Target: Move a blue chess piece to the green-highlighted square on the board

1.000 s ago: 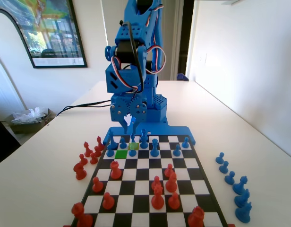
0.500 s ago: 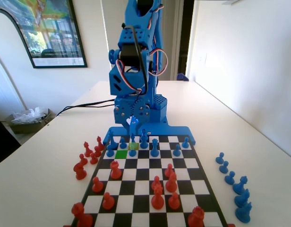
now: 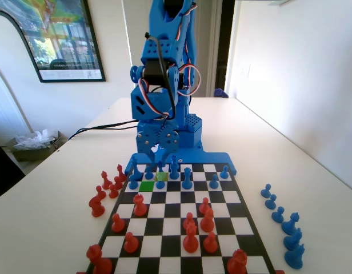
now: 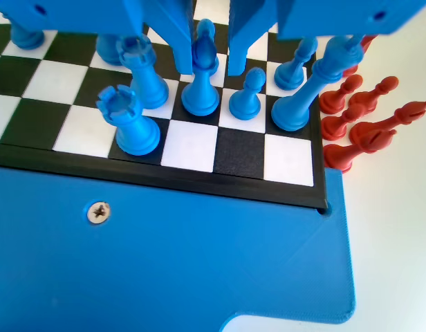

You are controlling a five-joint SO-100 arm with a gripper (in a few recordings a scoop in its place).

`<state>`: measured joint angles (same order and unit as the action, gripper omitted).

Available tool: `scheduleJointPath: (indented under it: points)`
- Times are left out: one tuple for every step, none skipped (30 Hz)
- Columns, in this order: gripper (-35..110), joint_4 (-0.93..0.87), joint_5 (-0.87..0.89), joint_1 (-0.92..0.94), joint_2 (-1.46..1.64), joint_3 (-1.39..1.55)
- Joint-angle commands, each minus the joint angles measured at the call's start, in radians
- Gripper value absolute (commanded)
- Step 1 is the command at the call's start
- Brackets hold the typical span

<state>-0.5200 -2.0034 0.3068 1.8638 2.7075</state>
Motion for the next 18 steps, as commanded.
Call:
scheduleJointPath:
  points:
    - [8,0.035,-0.014,0.009,0.009,0.015]
    - [8,0.046,-0.017,0.008,0.006,0.02]
    - [6,0.057,-0.026,0.008,0.005,0.026]
    - [4,0.067,-0.034,0.008,0.003,0.035]
    - [1,0.072,-0.037,0.006,0.003,0.038]
    - [1,0.074,-0.041,0.006,0.002,0.04]
    - [1,0.077,-0.043,0.005,0.002,0.04]
    - [1,0.078,-0.043,0.005,0.0,0.041]
    - [1,0.078,-0.043,0.003,0.0,0.043]
    - [1,0.078,-0.038,0.0,0.0,0.043]
    - [1,0.078,-0.037,-0.002,0.0,0.043]
    - [1,0.077,-0.037,-0.003,0.0,0.041]
    - [1,0.071,-0.037,-0.003,0.002,0.037]
    - [1,0.052,-0.035,-0.003,0.003,0.028]
    - [1,0.023,-0.035,0.0,0.008,0.012]
    - [1,-0.008,-0.035,0.003,0.014,-0.003]
    - [1,-0.049,-0.035,0.005,0.02,-0.025]
    - [1,-0.098,-0.035,0.006,0.028,-0.049]
